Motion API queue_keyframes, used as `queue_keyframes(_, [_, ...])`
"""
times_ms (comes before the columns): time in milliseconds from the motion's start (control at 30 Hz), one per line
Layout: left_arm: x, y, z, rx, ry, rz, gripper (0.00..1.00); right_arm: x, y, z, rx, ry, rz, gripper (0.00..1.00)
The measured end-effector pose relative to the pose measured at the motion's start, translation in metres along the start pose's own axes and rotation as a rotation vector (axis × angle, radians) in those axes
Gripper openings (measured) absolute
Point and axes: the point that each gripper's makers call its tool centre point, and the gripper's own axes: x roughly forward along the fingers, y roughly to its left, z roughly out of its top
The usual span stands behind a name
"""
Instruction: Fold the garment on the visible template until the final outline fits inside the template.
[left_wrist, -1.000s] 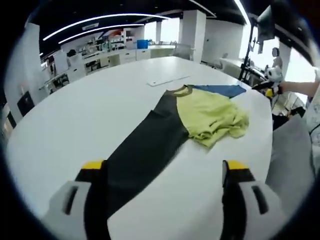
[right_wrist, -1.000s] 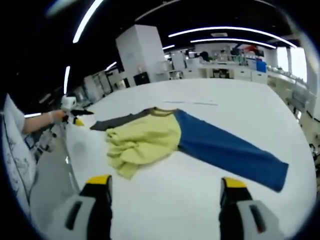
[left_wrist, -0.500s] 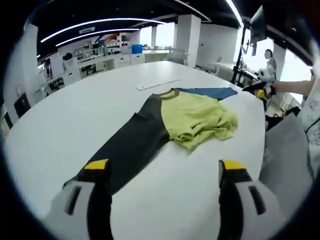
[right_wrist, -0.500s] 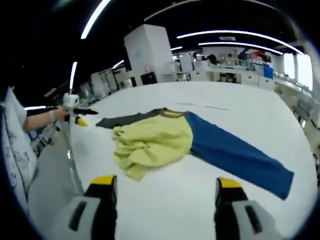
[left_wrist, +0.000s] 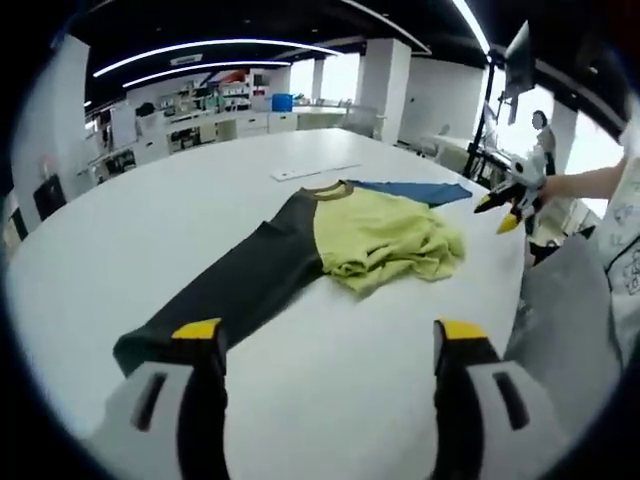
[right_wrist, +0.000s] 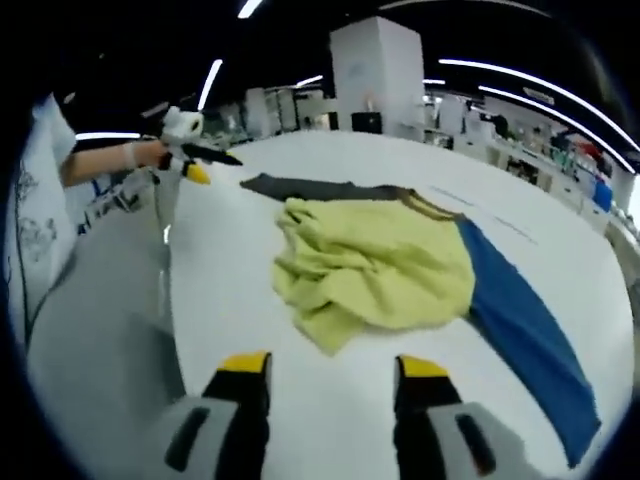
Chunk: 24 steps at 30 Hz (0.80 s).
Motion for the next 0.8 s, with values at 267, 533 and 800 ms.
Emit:
queue_keyframes(267, [-0.007, -0.012, -0.001, -0.023, -0.026, 0.01, 0.8, 0.032, 0.006, -0.004, -0.134, 0.073, 0.007, 0.29])
queue_keyframes(533, [-0.009, -0.019, 0.0, -0.023, -0.032, 0.017, 0.79, 0.047, 0.005, -0.001, -0.215, 0.119, -0.004, 0.18])
queue_keyframes(800, [-0.007, -0.018, 0.004, -0.028, -0.048, 0.019, 0.78, 0.06, 0.007, -0.006, -0.262, 0.152, -0.004, 0.14])
